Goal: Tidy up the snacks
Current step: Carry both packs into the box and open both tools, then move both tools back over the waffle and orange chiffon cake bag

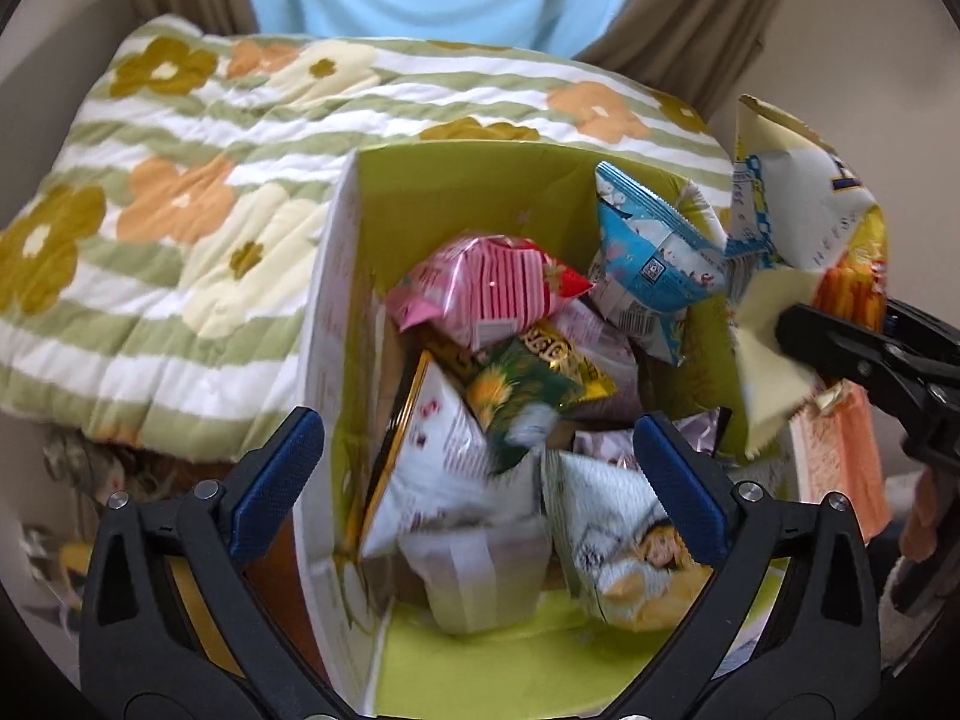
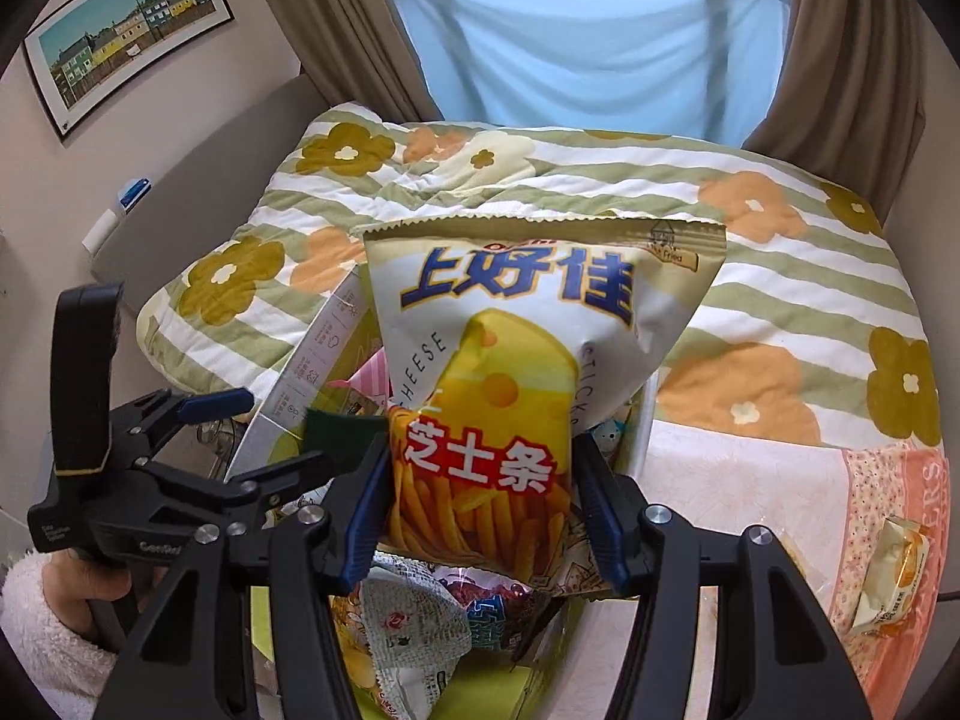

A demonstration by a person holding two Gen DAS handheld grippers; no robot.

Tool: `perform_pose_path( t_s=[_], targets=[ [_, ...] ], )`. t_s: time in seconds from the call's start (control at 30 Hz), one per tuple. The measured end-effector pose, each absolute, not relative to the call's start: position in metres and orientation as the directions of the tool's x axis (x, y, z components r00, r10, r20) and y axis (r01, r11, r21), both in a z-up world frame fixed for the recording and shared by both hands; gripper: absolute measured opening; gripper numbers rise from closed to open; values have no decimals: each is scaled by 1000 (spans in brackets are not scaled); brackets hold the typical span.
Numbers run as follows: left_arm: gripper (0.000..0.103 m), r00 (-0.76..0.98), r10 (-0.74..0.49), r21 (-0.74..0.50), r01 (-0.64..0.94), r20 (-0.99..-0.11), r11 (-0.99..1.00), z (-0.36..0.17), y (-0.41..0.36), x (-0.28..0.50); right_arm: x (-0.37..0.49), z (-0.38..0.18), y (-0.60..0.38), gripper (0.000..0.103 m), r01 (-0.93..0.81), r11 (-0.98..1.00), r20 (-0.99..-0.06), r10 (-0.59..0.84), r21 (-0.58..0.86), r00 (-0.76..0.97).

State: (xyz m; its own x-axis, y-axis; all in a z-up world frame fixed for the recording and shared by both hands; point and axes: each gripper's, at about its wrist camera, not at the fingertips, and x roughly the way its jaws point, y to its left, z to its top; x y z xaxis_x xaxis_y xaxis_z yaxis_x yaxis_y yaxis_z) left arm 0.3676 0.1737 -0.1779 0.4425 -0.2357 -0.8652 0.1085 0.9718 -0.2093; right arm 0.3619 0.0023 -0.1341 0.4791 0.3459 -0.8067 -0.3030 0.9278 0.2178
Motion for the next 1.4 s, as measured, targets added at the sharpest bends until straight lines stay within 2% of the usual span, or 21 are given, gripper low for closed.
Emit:
perform_pose_path(
  t_s=[0.27, 0.47, 0.53, 0.6, 0.67, 0.8, 1.4],
  targets=[
    [102, 491, -148, -152, 32, -858, 988, -167, 189, 346, 367, -127, 21, 55, -375, 911, -803, 349, 170, 483],
    [102, 496, -152, -172, 6, -855, 985, -162, 197, 339, 370, -134, 41, 58, -431, 893, -812, 348, 133, 469],
    [102, 501, -151, -173, 3, -852, 985, -161, 199, 337, 369, -134, 45, 66, -436, 892, -810, 344, 123, 475],
    [102, 506, -150, -174, -1, -850, 985, -160, 201, 334, 365, -134, 48, 95, -445, 889, -797, 347, 111, 494],
    [102, 511, -155, -180, 0, -845, 984, -159, 202, 331, 361, -132, 49, 102, -451, 886, -776, 360, 111, 517],
    [102, 508, -167, -188, 12, -845, 982, -160, 203, 326, 352, -130, 46, 102, -446, 888, -742, 374, 114, 556],
    [102, 517, -263, -232, 125, -815, 965, -150, 193, 329, 325, -110, 18, 102, -307, 938, -722, 322, 158, 612]
  ],
)
